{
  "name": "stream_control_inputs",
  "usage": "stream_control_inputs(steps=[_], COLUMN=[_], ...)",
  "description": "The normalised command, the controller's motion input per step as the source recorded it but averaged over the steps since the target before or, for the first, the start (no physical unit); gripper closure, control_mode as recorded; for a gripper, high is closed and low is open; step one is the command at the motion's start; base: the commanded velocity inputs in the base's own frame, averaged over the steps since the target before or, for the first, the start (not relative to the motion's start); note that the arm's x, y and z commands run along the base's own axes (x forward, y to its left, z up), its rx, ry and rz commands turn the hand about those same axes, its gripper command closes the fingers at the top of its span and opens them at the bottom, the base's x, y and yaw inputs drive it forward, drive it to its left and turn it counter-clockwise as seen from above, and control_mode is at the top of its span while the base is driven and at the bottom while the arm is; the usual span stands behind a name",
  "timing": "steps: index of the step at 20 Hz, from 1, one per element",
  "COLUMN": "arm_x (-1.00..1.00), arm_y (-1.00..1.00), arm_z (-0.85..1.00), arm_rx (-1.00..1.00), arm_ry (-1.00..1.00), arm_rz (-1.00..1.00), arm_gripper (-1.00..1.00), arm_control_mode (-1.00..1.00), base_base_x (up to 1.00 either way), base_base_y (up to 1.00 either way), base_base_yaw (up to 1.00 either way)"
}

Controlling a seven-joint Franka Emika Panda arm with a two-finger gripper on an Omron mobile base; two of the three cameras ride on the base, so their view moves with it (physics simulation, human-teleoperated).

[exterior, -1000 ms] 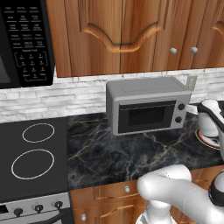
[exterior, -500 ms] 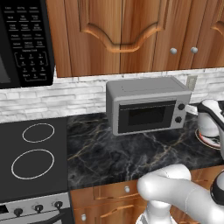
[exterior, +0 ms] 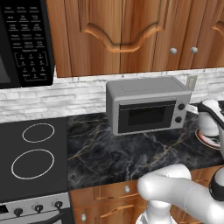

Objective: Pull the toaster oven rack outwards. Pick up the baguette from the plate and place it on the toaster oven rack. Close the toaster oven door fully and set the temperature to the lowest setting.

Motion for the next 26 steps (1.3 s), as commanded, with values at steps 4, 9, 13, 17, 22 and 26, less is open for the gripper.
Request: stream_control_inputs(steps=[4, 9, 13, 17, 22, 26], arm_x=[0.0, 0.0, 0.0, 0.0, 0.0, 0.1], arm_y=[-0.09, 0.0, 0.0, 0.0, 0.0, 0.0], arm_z=[0.06, 0.14, 0.03, 0.0, 0.0, 0.0], arm_rx=[0.19, 0.17, 0.12, 0.0, 0.0, 0.0], arm_ry=[0.06, 0.06, 0.07, 0.0, 0.01, 0.03], arm_rz=[0.0, 0.0, 0.0, 0.0, 0.0, 0.0], arm_gripper=[-1.0, -1.0, -1.0, -1.0, -1.0, -1.0], arm_control_mode=[-1.0, -1.0, -1.0, -1.0, -1.0, -1.0], base_base_x=[0.0, 0.0, 0.0, 0.0, 0.0, 0.0], base_base_y=[0.0, 0.0, 0.0, 0.0, 0.0, 0.0], base_base_yaw=[0.0, 0.0, 0.0, 0.0, 0.0, 0.0])
